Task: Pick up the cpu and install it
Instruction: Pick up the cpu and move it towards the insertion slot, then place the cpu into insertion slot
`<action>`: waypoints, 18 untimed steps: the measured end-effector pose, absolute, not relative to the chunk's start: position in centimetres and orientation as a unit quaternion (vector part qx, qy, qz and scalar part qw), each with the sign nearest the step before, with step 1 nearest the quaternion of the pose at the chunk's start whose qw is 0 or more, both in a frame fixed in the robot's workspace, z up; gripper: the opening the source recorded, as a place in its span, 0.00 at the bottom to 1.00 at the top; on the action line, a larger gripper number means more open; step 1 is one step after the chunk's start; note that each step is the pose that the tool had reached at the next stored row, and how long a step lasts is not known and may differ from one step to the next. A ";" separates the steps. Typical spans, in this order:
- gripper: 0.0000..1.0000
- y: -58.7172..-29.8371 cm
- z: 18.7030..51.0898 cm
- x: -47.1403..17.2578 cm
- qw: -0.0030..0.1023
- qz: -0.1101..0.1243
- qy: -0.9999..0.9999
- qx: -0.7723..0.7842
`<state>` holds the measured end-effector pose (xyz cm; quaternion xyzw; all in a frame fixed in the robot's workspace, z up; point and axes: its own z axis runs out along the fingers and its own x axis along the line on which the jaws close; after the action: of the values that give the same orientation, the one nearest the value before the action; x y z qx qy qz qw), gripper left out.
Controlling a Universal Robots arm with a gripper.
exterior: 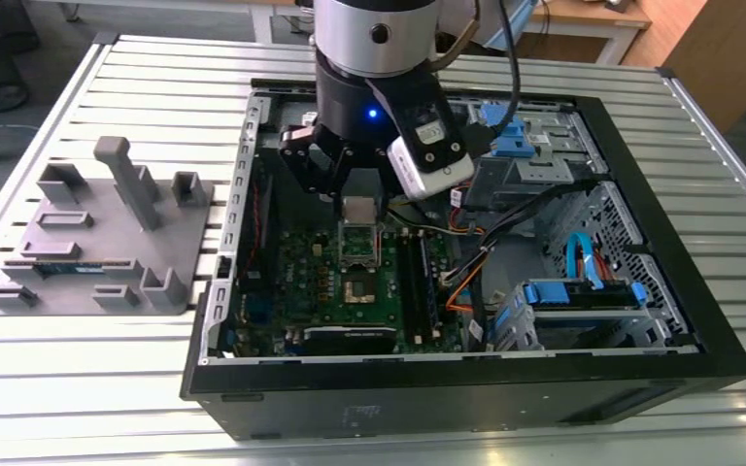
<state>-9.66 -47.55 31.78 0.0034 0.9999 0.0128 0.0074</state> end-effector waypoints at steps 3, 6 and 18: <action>0.47 -47.8 31.5 -9.7 0.007 0.013 1.000 0.003; 0.47 -47.8 31.5 -9.7 0.007 0.013 1.000 0.003; 0.47 -47.8 30.6 -9.6 0.007 0.013 1.000 0.003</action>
<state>-9.64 -47.80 30.58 0.0034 0.9999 0.0131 0.0073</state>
